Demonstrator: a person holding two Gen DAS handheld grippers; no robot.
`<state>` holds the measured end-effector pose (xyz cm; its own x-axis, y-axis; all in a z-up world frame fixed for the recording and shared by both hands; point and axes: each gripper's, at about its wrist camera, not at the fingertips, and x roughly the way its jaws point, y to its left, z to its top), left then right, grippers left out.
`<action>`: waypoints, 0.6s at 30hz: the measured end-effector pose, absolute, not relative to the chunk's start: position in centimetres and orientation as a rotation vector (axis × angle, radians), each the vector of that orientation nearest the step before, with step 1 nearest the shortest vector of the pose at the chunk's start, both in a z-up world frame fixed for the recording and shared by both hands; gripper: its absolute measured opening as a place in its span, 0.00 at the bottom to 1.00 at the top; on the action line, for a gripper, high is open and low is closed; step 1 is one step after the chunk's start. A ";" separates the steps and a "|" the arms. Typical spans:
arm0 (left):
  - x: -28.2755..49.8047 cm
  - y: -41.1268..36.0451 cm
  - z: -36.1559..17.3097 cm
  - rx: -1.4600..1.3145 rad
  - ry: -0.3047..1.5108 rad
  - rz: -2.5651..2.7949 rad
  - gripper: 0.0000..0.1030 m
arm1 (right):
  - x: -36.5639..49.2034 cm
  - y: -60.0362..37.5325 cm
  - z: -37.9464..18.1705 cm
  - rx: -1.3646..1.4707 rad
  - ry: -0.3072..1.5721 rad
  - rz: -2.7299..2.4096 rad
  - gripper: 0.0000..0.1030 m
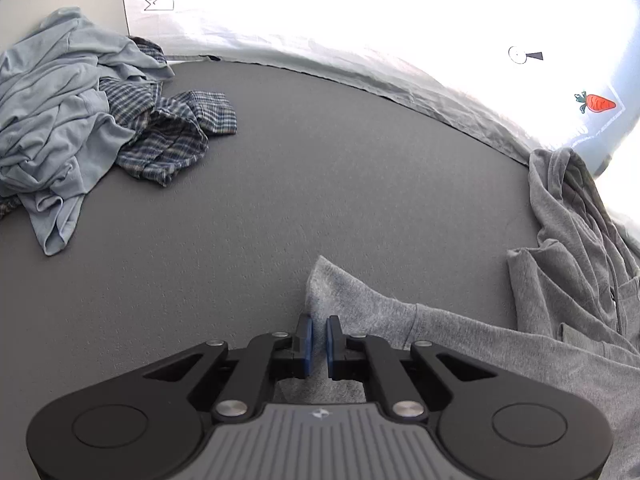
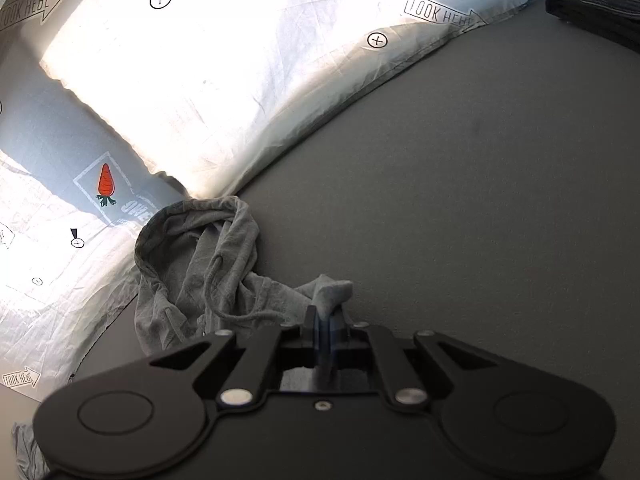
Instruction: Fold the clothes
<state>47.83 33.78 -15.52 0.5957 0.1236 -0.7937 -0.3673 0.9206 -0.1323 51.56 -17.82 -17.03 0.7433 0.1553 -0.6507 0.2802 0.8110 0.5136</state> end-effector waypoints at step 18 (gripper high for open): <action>44.5 34.5 -15.4 -0.293 0.886 0.397 0.08 | 49.7 -13.3 -15.2 0.250 0.670 -0.030 0.10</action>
